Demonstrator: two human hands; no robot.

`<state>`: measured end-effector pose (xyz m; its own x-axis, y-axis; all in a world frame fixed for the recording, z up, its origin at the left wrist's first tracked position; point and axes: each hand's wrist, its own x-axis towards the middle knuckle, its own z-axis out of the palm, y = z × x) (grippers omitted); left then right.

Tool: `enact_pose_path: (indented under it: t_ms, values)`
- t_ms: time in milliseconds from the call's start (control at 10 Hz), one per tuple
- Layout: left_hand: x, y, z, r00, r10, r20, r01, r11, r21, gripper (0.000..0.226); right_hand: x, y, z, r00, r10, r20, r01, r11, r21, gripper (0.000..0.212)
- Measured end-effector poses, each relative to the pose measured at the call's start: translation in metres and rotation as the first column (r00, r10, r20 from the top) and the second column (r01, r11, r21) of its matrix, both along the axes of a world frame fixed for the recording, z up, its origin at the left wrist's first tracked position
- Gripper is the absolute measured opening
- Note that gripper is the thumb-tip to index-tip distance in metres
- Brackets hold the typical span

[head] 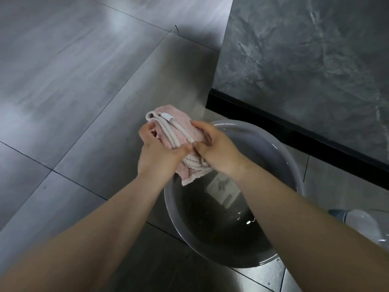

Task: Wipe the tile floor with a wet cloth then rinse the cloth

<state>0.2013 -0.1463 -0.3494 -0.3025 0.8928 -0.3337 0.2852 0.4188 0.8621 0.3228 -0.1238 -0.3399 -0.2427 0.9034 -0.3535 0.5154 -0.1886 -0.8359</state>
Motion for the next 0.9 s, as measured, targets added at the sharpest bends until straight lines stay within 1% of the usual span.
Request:
enact_pose_path:
  t_ms: [100, 200, 300, 400, 500, 600, 700, 800, 900]
  values:
    - [-0.001, -0.004, -0.006, 0.957, -0.120, -0.265, 0.099, 0.991, -0.088, 0.087, 0.010, -0.006, -0.008, 0.999, 0.043, 0.030, -0.042, 0.999, -0.029, 0.050]
    - [-0.003, -0.009, -0.009, 0.899, -0.144, -0.414, 0.121, 0.989, -0.081, 0.097, 0.015, -0.007, -0.011, 0.983, 0.062, 0.170, -0.067, 0.998, 0.020, 0.052]
    - [-0.006, 0.000, -0.008, 0.864, -0.213, -0.456, 0.234, 0.972, -0.010, 0.111, 0.014, -0.007, -0.004, 0.931, 0.088, 0.353, -0.151, 0.976, 0.156, 0.054]
    - [-0.004, 0.018, -0.014, 0.799, -0.460, -0.387, 0.479, 0.876, -0.052, 0.094, 0.011, -0.001, 0.001, 0.834, 0.148, 0.532, -0.326, 0.909, 0.259, 0.053]
    - [-0.005, 0.025, -0.019, 0.820, -0.550, -0.161, 0.544, 0.835, -0.081, 0.073, 0.010, 0.009, 0.001, 0.770, 0.255, 0.585, -0.440, 0.876, 0.198, 0.049]
    - [-0.002, 0.023, -0.017, 0.837, -0.517, -0.178, 0.528, 0.849, 0.017, 0.052, 0.010, 0.014, -0.001, 0.759, 0.271, 0.592, -0.466, 0.861, 0.203, 0.048]
    - [0.001, 0.023, -0.020, 0.859, -0.477, -0.188, 0.489, 0.872, 0.023, 0.046, 0.010, 0.014, 0.000, 0.777, 0.261, 0.572, -0.443, 0.873, 0.205, 0.048]
    - [-0.001, 0.024, -0.024, 0.841, -0.505, -0.196, 0.518, 0.855, 0.023, 0.062, 0.013, 0.012, 0.000, 0.786, 0.242, 0.569, -0.434, 0.871, 0.229, 0.050]
    - [-0.003, 0.023, -0.025, 0.846, -0.451, -0.284, 0.458, 0.888, -0.045, 0.067, 0.018, 0.010, 0.006, 0.842, 0.172, 0.512, -0.330, 0.914, 0.235, 0.051]
